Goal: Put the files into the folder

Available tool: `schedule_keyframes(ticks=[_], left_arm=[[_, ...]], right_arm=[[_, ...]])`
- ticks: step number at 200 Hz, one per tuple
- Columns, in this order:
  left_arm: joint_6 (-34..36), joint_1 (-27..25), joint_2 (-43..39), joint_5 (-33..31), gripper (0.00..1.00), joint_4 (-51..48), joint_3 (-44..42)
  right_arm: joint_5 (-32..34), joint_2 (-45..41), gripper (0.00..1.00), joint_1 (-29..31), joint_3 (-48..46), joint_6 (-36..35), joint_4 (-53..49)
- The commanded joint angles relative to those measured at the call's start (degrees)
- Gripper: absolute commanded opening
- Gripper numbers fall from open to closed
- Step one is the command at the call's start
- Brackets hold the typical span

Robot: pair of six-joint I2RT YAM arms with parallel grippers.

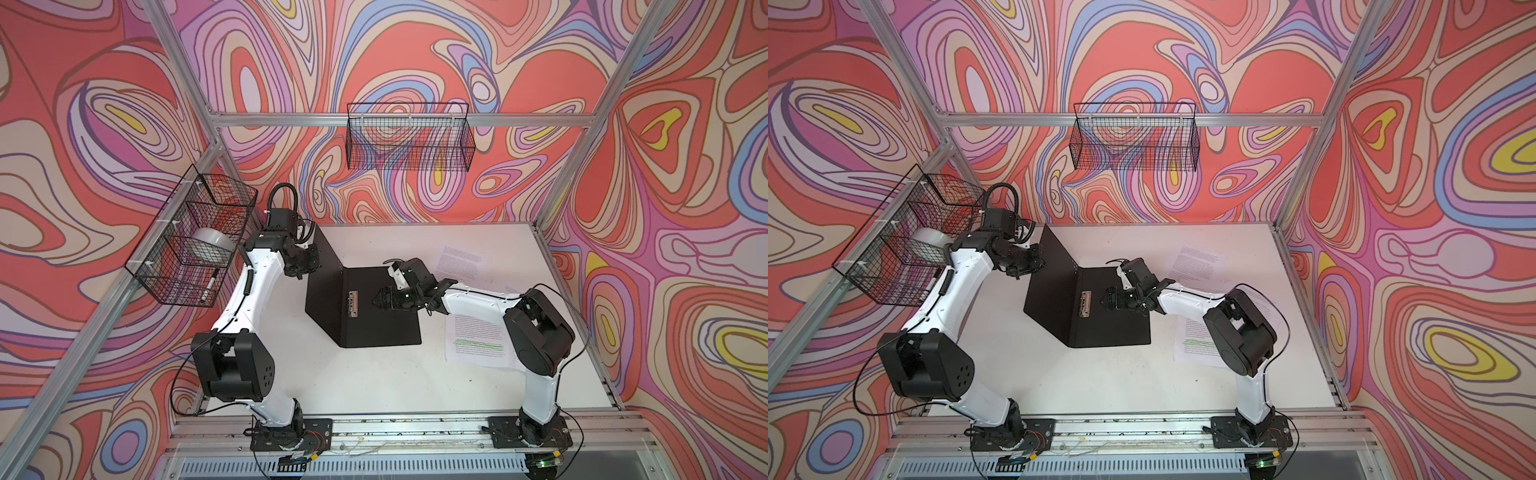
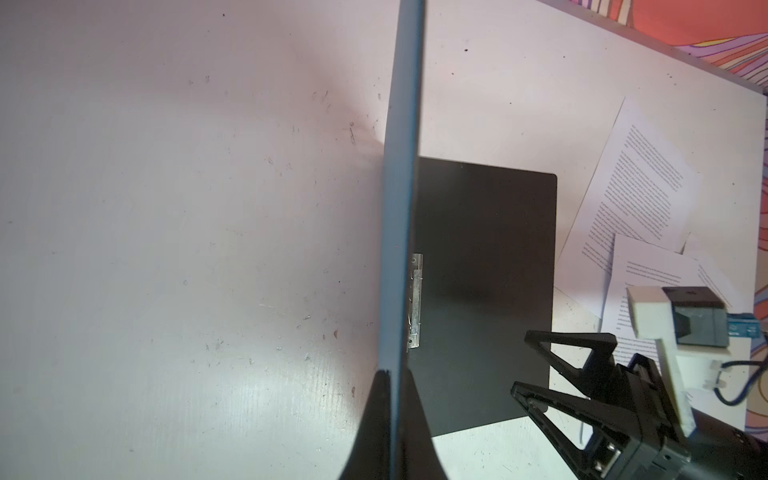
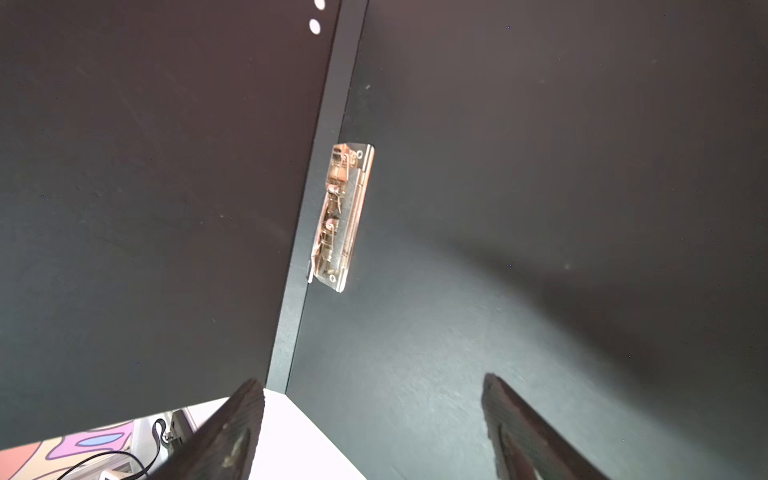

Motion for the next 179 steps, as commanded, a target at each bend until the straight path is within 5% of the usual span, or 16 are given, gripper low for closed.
schedule_keyframes(ticks=[1,116,147,179], left_arm=[[-1.5,0.2,-2.1,2.6,0.0,2.6,-1.3],[0.5,1.3,-2.5,0.1,0.0,0.7,-2.0],[2.0,1.4,-2.7,-2.1,0.3,-0.2,-1.0],[3.3,1.5,-2.8,-6.1,0.43,-1.5,-0.1]], right_arm=[[1.6,-3.4,0.86,-0.8,-1.1,-1.3,-0.8],[1.3,-2.3,0.84,-1.8,-1.3,-1.9,-1.4],[0.8,-1.9,0.83,-1.8,-1.3,-2.0,-1.5],[-0.1,-0.9,0.83,-1.8,-0.7,-2.0,-1.4]])
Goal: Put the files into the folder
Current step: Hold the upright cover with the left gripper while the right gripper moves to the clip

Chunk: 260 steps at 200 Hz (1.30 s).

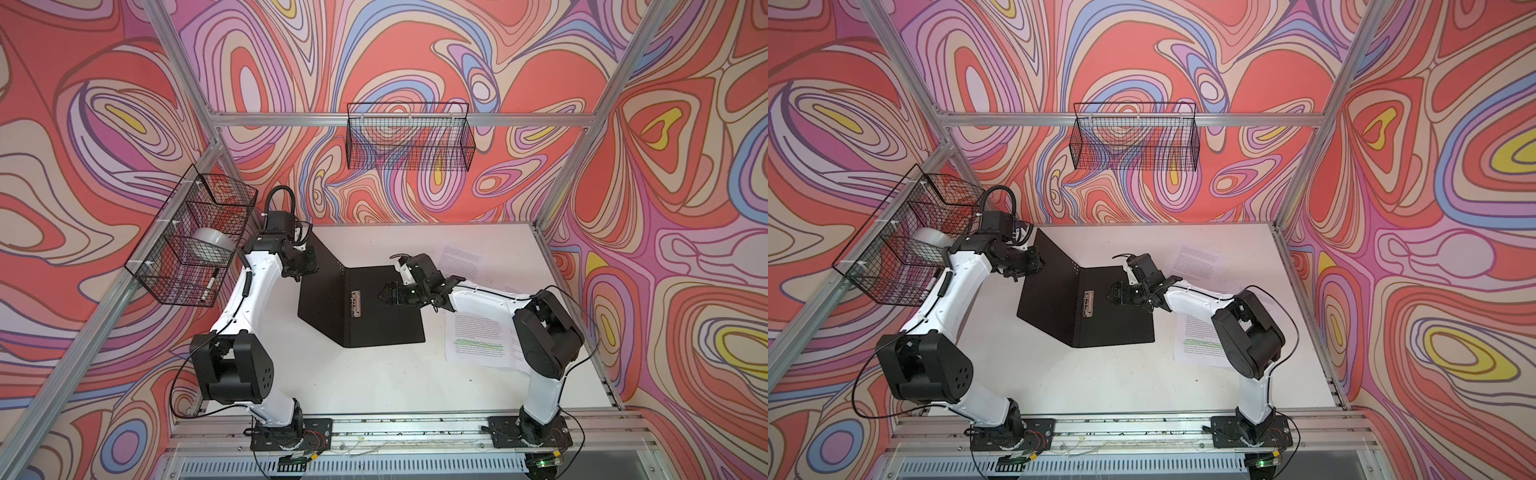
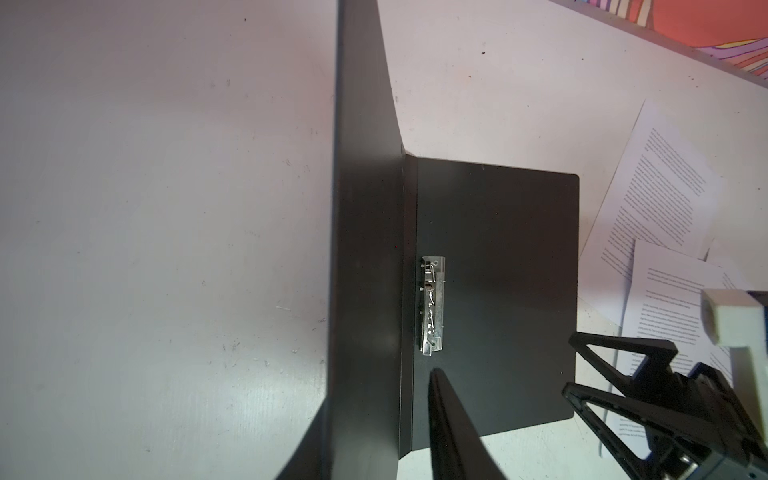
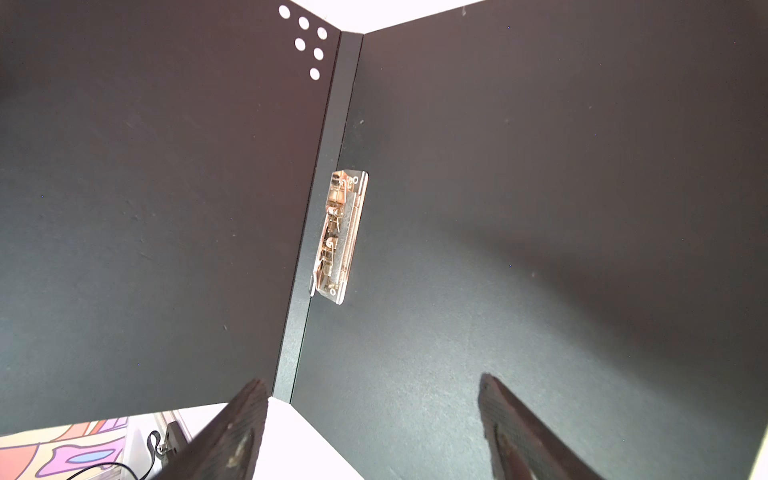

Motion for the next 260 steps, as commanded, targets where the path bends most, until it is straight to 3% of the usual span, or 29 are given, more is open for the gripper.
schedule_keyframes(ticks=[1,21,39,74,126,180,260], left_arm=[[1.8,0.4,-1.9,-3.8,0.43,-2.5,2.0],[2.4,0.5,-1.8,-4.5,0.5,-3.1,2.2],[2.7,0.5,-1.7,-6.1,0.66,-3.3,2.5],[3.2,0.6,-1.8,-3.8,0.68,-3.6,2.8],[2.3,0.6,-1.5,-1.8,0.58,-3.6,2.4],[1.5,0.6,-1.6,5.2,0.42,-3.7,2.5],[-0.3,0.6,-1.4,6.5,0.21,-4.6,1.9]], right_arm=[[-0.8,1.4,0.83,-0.1,0.0,-0.9,-0.6],[-1.2,2.0,0.82,-0.1,0.5,-0.9,-0.4],[-1.6,2.5,0.82,-0.1,1.0,-0.8,-0.5],[-2.6,3.3,0.81,-0.1,1.7,-0.8,-0.4],[-6.2,5.7,0.76,0.0,4.4,-1.2,-1.6],[-9.3,9.9,0.67,2.0,8.9,-2.4,-4.3],[-10.4,20.0,0.53,5.8,20.3,-1.5,-7.9]])
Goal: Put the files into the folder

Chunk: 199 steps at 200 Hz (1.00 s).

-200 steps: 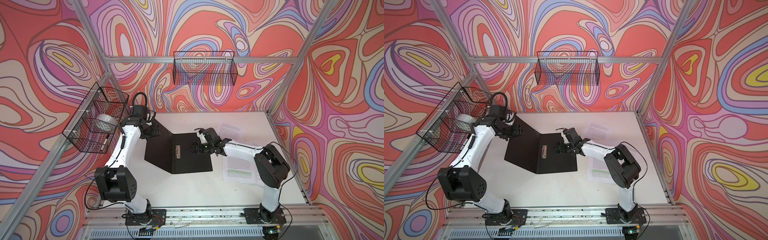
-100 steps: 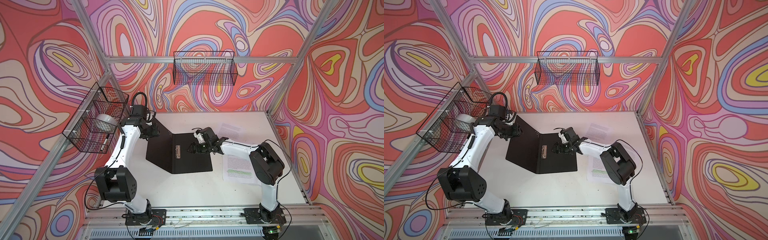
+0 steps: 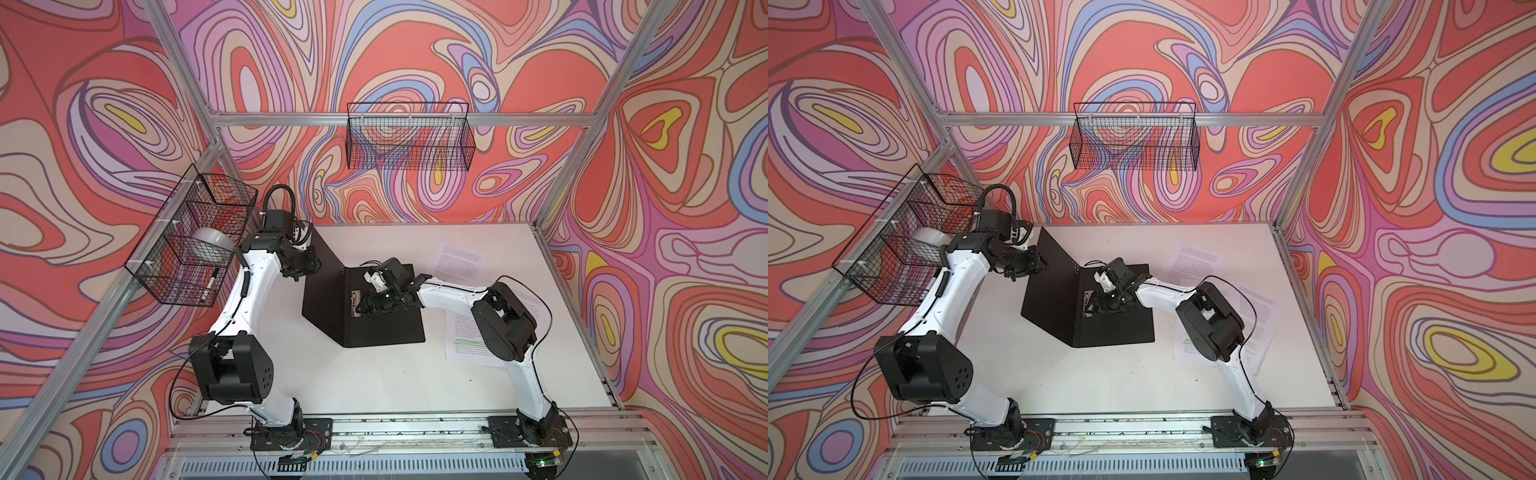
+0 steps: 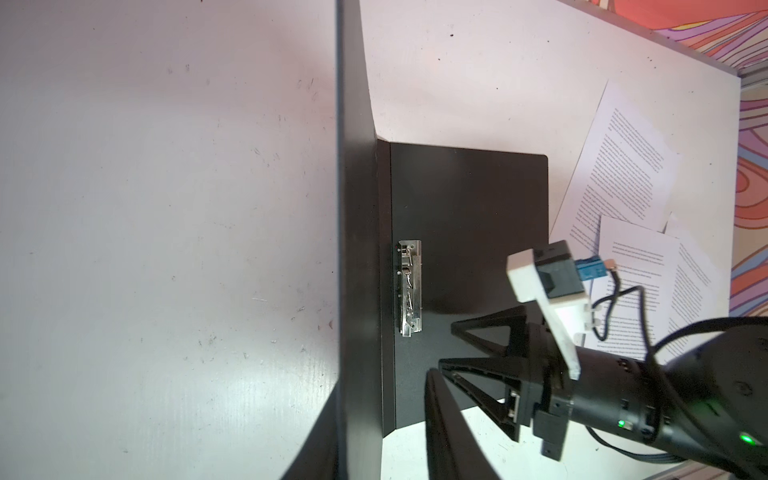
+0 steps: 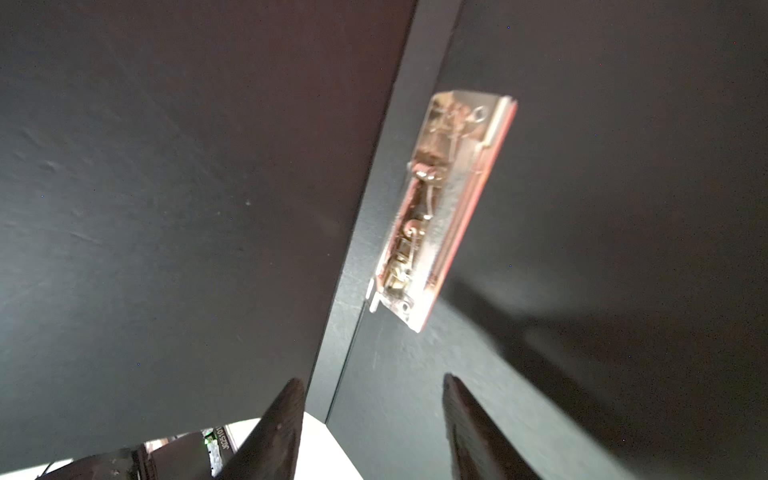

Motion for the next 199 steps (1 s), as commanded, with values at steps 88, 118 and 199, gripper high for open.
schedule_keyframes(ticks=[88,118,199], left_arm=[[-3.3,0.3,-3.0,2.5,0.05,-2.0,-1.5],[-3.6,0.2,-2.8,3.4,0.05,-2.0,-1.5],[-3.4,0.2,-4.1,0.1,0.05,-2.4,-1.8]], right_arm=[[-0.8,7.5,0.36,0.7,8.1,0.6,-4.2],[-1.8,8.8,0.26,0.8,9.6,0.8,-4.5],[-0.2,7.2,0.22,0.9,9.0,0.1,-7.1]])
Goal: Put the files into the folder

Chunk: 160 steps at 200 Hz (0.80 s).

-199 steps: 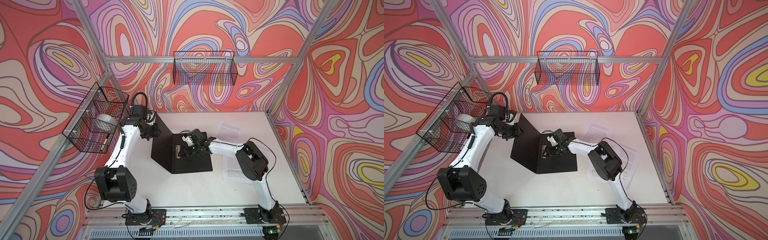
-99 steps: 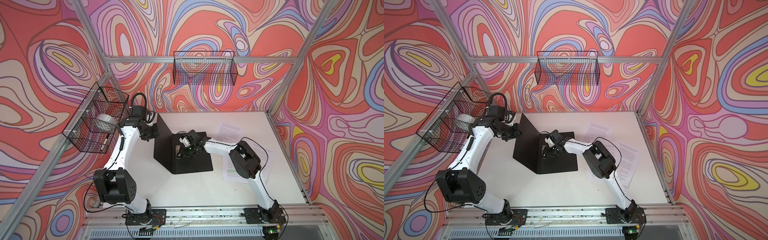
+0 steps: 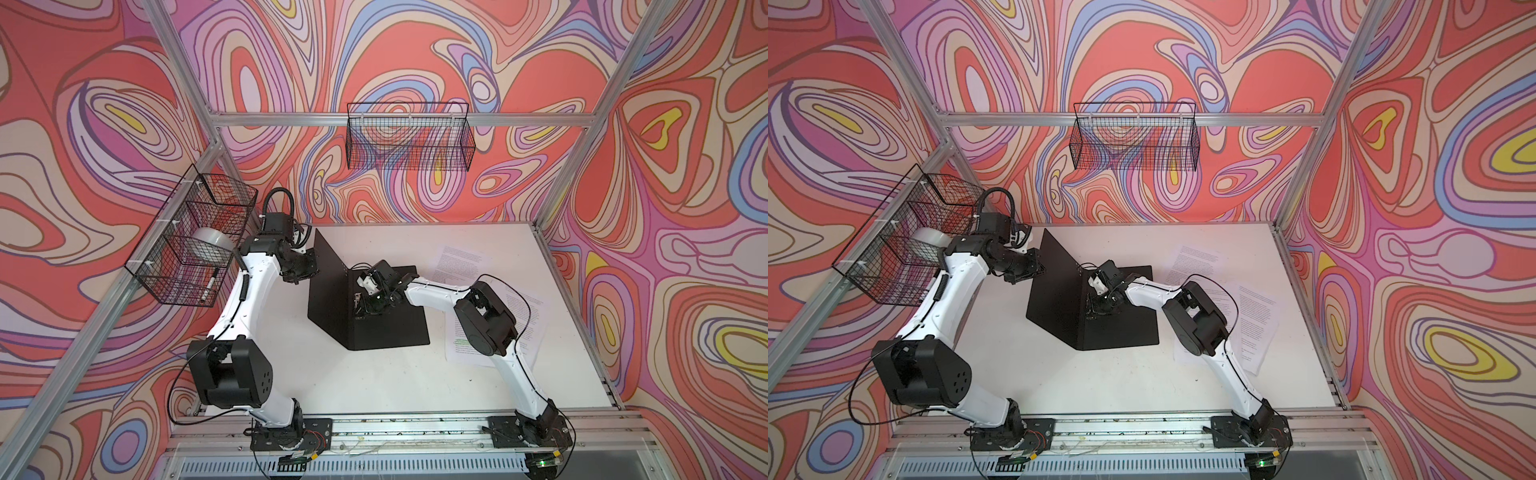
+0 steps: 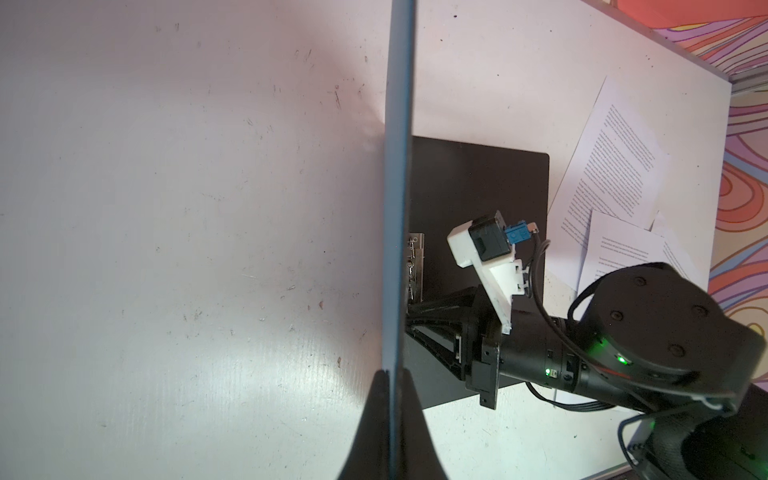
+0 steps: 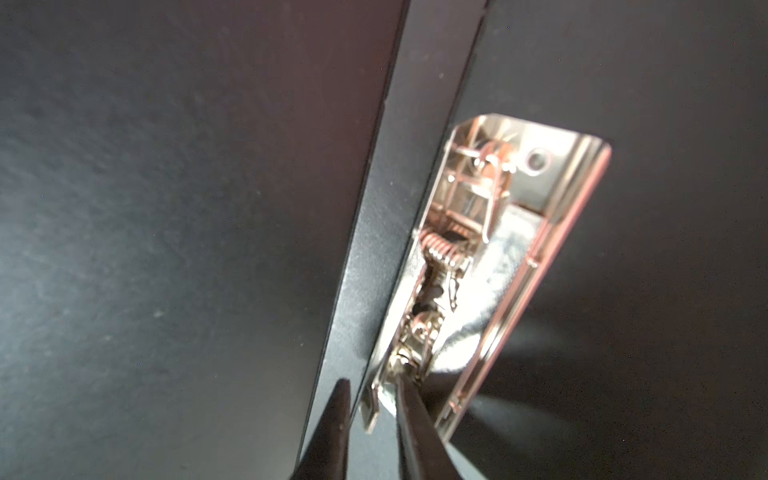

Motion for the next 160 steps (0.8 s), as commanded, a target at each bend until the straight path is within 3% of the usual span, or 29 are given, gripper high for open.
schedule_keyframes(ticks=[1,95,136,160], left_arm=[[-1.0,0.2,-2.6,-0.5,0.05,-0.9,-0.5],[-0.9,0.2,-2.9,-1.6,0.0,-0.9,-1.1],[-0.9,0.2,-2.6,-1.5,0.0,-1.0,-0.6],[-0.8,0.2,-2.5,-1.6,0.0,-1.2,-0.1]], right_arm=[[1.0,-1.1,0.22,0.2,-0.1,-0.6,-1.9],[-0.3,-1.2,0.12,0.2,-1.0,-0.2,-1.7],[-1.0,-0.7,0.0,0.2,-1.0,-0.3,-2.2],[-0.8,-0.1,0.0,0.2,-1.1,-0.7,-2.8]])
